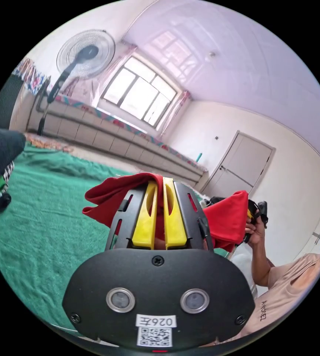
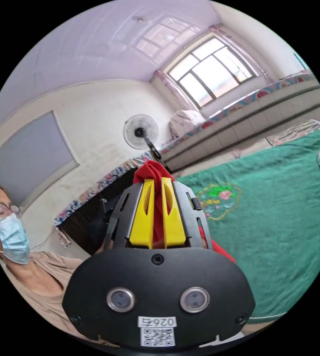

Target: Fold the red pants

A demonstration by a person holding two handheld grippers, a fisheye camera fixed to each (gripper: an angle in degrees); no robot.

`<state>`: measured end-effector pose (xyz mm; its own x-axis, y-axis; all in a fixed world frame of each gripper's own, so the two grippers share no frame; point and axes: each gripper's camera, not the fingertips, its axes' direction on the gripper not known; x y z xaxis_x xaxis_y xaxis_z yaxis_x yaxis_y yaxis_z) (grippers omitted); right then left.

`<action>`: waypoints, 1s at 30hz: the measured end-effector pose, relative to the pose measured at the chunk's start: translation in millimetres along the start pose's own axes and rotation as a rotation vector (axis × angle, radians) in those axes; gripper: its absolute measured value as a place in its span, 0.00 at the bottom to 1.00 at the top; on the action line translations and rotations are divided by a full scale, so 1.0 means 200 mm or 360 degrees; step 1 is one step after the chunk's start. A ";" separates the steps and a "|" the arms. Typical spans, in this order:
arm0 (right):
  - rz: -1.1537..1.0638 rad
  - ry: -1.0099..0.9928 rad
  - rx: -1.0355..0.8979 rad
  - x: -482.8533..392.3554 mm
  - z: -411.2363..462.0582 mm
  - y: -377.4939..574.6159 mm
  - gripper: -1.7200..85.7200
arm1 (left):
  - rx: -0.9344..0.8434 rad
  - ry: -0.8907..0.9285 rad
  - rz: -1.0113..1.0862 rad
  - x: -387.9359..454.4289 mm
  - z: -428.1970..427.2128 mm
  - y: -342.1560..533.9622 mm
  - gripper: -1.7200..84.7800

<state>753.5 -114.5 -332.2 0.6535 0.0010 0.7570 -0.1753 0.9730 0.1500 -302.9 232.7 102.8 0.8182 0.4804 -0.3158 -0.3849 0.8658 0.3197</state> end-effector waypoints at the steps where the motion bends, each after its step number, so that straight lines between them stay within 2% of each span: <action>1: 0.0017 0.0091 -0.0078 0.12 0.08 0.11 0.01 | -0.0083 -0.0022 -0.0024 -0.09 0.14 0.03 0.02; 4: 0.0183 0.0177 -0.0257 0.44 0.26 0.34 0.01 | -0.0331 -0.0015 -0.0180 -0.31 0.39 0.05 0.02; 7: 0.0331 0.0043 -0.0241 0.66 0.36 0.47 0.01 | -0.0253 0.0061 -0.0277 -0.43 0.46 -0.05 0.03; 12: 0.0329 0.0010 -0.0282 0.75 0.53 0.68 0.01 | -0.0251 0.0060 -0.0149 -0.42 0.60 -0.22 0.03; 18: 0.0346 -0.0065 -0.0246 0.76 0.65 0.93 0.01 | -0.0097 0.0377 -0.0145 -0.48 0.63 -0.33 0.02; 23: 0.0244 -0.0171 -0.0341 0.67 0.86 1.11 0.01 | 0.0005 0.0757 -0.0098 -0.55 0.66 -0.43 0.02; 27: 0.0040 -0.0228 -0.0440 0.51 0.99 1.19 0.01 | -0.0028 0.0884 0.0121 -0.49 0.70 -0.56 0.02; 30: -0.0208 -0.0221 -0.0392 0.34 1.03 1.26 0.01 | -0.0023 0.0875 0.0253 -0.44 0.69 -0.64 0.03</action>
<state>601.5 82.3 -111.8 0.5489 -0.1431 0.8235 0.0983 0.9895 0.1063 -267.1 59.5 212.7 0.4085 0.6038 -0.6845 -0.4942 0.7768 0.3903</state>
